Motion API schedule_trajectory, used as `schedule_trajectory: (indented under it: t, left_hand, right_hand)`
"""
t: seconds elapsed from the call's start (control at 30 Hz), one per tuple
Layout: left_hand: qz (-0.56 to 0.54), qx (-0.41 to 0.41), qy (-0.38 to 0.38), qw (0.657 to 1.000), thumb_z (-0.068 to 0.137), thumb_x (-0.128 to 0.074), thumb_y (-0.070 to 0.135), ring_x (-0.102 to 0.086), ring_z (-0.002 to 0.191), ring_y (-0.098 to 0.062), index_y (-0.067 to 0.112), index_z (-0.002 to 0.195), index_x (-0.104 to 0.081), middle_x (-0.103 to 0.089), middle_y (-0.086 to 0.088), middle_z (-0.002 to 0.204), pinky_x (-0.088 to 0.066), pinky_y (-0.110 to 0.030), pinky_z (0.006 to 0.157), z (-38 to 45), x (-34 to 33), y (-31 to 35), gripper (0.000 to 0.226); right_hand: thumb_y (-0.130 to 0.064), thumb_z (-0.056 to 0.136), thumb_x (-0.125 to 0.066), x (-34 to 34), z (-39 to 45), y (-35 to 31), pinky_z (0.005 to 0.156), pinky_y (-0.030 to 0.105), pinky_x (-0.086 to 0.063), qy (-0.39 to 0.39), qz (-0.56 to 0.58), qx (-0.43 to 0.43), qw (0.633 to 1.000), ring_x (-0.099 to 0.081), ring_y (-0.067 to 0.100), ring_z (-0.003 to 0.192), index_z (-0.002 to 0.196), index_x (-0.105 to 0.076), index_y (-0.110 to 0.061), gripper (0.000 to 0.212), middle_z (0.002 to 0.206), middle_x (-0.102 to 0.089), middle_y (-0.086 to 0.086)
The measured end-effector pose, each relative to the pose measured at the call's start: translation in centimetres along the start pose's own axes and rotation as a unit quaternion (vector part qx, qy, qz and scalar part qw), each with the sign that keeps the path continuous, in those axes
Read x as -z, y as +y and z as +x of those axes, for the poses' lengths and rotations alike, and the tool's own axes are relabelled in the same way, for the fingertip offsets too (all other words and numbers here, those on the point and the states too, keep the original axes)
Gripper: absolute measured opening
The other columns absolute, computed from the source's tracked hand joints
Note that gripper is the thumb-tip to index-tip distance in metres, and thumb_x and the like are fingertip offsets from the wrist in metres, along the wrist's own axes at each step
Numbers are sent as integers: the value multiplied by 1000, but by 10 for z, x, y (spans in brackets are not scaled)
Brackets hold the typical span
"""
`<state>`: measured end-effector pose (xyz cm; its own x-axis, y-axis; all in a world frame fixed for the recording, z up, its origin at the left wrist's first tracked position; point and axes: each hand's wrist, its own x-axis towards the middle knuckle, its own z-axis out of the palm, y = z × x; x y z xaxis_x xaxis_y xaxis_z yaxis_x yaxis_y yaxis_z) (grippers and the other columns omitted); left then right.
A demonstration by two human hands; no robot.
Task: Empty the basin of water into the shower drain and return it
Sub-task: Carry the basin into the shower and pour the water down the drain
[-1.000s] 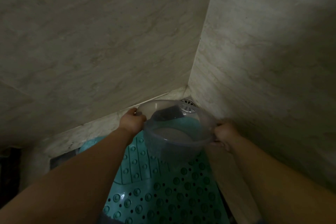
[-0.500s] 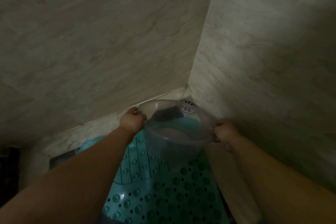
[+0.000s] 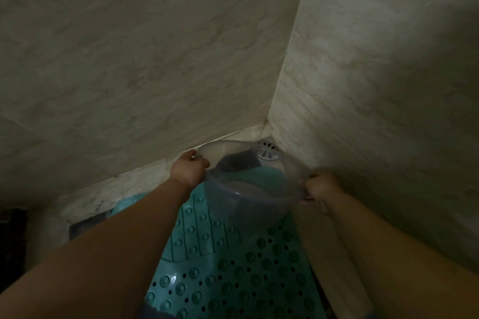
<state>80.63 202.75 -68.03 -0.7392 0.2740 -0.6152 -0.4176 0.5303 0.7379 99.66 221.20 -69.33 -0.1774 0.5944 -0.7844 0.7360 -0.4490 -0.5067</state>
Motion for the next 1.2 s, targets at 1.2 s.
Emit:
schedule_trajectory:
  t: [1.2]
  left_hand:
    - [-30, -3, -9, 1000, 86, -53, 5, -56, 95, -29, 4, 133, -52, -60, -23, 122, -51, -51, 97, 3, -9, 3, 47]
  right_hand:
    - [0, 96, -42, 2, -10, -13, 37, 27, -41, 44, -82, -23, 995, -54, 26, 61, 103, -54, 1, 14, 78, -54, 18]
